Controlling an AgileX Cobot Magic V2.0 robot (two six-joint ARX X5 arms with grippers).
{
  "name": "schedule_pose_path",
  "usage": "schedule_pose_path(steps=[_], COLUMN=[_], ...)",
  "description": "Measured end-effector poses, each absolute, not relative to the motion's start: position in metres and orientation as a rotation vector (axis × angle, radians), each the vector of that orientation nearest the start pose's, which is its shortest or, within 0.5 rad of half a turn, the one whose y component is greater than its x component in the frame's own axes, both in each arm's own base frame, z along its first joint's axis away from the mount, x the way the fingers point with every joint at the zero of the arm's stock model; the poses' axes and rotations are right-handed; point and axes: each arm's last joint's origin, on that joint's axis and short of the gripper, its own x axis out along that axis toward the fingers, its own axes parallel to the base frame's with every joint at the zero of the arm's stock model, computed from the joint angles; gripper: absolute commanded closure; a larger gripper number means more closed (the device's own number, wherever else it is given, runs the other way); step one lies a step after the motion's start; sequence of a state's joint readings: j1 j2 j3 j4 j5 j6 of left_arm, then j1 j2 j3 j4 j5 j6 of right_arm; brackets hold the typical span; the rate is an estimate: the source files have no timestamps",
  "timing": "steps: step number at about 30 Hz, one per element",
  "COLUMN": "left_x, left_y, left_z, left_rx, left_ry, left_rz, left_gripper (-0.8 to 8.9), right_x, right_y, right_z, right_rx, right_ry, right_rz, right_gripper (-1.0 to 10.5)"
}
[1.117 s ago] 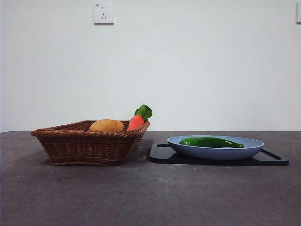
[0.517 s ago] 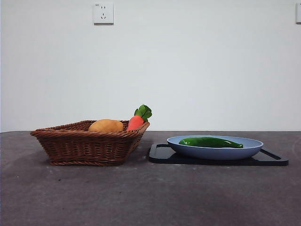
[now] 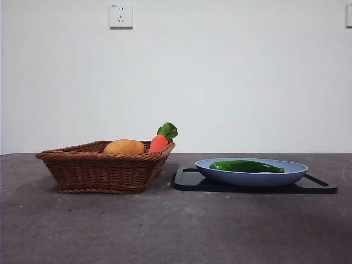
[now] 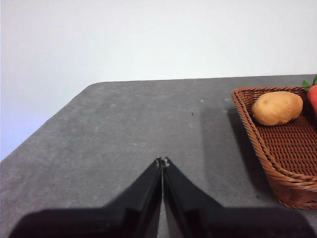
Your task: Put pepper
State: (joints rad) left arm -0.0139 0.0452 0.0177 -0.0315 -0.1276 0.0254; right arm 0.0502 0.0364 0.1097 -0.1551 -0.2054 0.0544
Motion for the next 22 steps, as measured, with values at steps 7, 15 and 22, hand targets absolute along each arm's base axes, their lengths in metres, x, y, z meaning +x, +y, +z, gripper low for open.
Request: schedule_pose_path(steps=[7,15,22], left_x=[0.099,0.099,0.099], left_y=[0.002,0.002,0.002], left_z=[0.163,0.163,0.163], left_rx=[0.03,0.03,0.03], left_ry=[0.06,0.06,0.06], left_rz=[0.113,0.113,0.113], left_gripper=[8.05,8.05,8.05], right_x=[0.094,0.093,0.093], right_y=[0.011,0.011,0.011], right_z=[0.161,0.154,0.154], right_rx=[0.085,0.108,0.108], right_ry=[0.136,0.199,0.2], right_rz=[0.25,0.246,0.246], right_gripper=[9.4,9.4,9.4])
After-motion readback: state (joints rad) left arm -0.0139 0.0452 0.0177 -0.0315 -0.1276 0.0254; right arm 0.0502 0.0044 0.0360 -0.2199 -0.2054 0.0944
